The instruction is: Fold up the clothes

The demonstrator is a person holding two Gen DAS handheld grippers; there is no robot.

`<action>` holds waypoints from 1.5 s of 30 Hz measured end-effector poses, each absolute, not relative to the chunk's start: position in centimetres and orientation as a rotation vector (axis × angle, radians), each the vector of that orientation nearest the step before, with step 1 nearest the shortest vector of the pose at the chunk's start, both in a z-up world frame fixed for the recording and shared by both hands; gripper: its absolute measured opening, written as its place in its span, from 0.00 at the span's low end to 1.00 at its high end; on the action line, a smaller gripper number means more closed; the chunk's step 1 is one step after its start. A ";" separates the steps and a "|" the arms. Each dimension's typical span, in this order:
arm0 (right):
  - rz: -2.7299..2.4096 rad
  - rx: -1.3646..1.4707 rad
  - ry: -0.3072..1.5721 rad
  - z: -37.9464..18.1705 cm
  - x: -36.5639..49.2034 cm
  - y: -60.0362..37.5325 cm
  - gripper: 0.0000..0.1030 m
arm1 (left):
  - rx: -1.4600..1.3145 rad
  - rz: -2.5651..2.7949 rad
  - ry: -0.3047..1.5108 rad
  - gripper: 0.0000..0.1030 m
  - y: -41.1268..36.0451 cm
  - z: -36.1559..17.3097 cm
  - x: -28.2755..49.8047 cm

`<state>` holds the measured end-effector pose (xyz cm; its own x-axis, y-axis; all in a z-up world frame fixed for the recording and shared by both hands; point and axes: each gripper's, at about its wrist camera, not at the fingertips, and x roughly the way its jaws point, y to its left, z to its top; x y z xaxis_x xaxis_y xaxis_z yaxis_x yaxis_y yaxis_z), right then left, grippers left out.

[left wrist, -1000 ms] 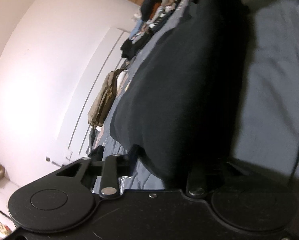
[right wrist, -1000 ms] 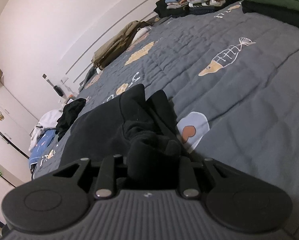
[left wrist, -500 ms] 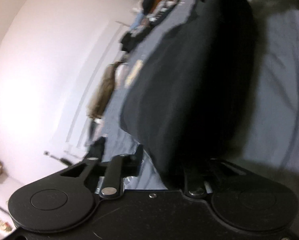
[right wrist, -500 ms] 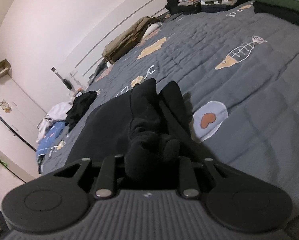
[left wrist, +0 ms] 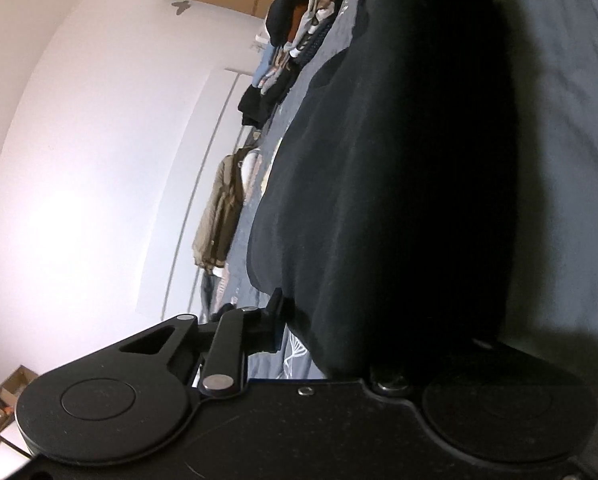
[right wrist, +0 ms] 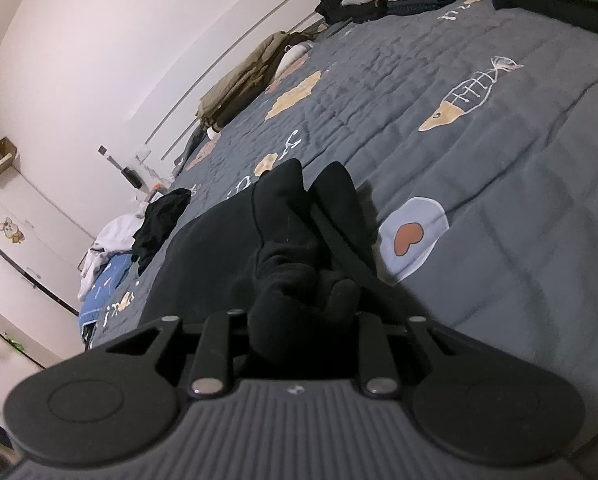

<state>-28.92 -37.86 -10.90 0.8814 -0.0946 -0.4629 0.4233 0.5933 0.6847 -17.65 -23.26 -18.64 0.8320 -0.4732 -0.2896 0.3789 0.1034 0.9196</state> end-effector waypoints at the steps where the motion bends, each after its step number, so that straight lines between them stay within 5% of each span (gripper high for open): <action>1: -0.301 0.900 0.405 -10.9 -29.0 -37.7 0.22 | 1.327 -0.636 -0.076 0.20 -22.8 -18.2 -17.7; 15: -0.026 0.839 0.573 -9.3 -27.9 -29.5 0.23 | 1.404 -0.604 0.070 0.20 -12.9 -14.5 -19.3; 23: 0.015 0.808 0.742 -8.4 -27.0 -31.0 0.32 | 1.485 -0.498 0.040 0.35 -14.1 -19.5 -22.0; 27: 0.048 0.639 0.771 -5.4 -27.6 -29.9 0.36 | 1.423 -0.567 0.077 0.61 -13.0 -16.4 -24.1; 32: -0.008 0.490 0.766 -3.6 -29.2 -30.5 0.41 | 1.192 -0.695 0.226 0.64 -11.1 -11.0 -24.6; 39: -0.036 0.683 0.618 -2.8 -29.2 -34.4 0.44 | 0.523 -0.994 0.554 0.77 -5.8 -2.1 -21.6; 45: 0.000 0.739 0.615 -3.3 -24.1 -34.5 0.47 | 0.254 -0.987 0.622 0.78 -6.5 -2.0 -13.6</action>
<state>-24.10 -34.52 -3.32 0.8252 0.2097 -0.5245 0.2104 0.7476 0.6300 -13.64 -6.55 -2.04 0.3970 -0.6986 -0.5953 0.8384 0.5399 -0.0745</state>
